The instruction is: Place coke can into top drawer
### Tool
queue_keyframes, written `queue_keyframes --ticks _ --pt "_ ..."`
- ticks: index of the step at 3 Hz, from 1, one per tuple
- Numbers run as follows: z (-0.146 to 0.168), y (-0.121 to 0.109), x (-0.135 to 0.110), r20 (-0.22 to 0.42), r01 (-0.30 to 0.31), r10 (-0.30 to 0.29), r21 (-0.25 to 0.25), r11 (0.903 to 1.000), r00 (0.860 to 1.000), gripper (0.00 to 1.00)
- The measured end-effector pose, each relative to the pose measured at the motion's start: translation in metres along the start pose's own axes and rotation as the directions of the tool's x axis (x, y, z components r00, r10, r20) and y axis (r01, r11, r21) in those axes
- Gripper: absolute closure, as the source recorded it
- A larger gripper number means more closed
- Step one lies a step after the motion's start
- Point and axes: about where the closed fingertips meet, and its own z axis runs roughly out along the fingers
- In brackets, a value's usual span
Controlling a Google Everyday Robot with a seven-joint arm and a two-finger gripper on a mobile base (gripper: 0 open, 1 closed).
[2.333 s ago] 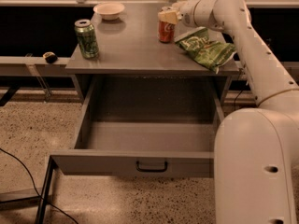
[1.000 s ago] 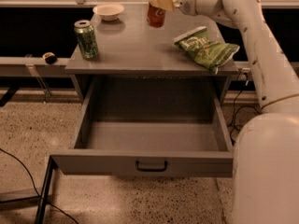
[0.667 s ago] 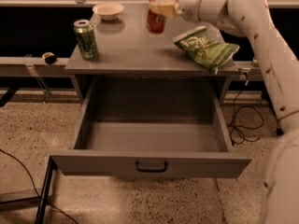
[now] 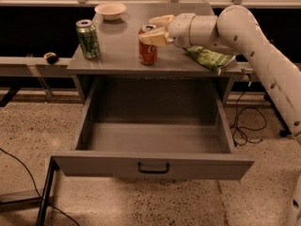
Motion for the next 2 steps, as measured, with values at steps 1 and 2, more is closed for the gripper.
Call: queue_keyframes --ticks 1,2 --pt "0.0 0.0 0.0 0.0 0.0 0.0 0.0 1.0 1.0 1.0" --pt "0.008 0.003 0.019 0.047 -0.04 0.042 -0.047 0.9981 0.998 1.0"
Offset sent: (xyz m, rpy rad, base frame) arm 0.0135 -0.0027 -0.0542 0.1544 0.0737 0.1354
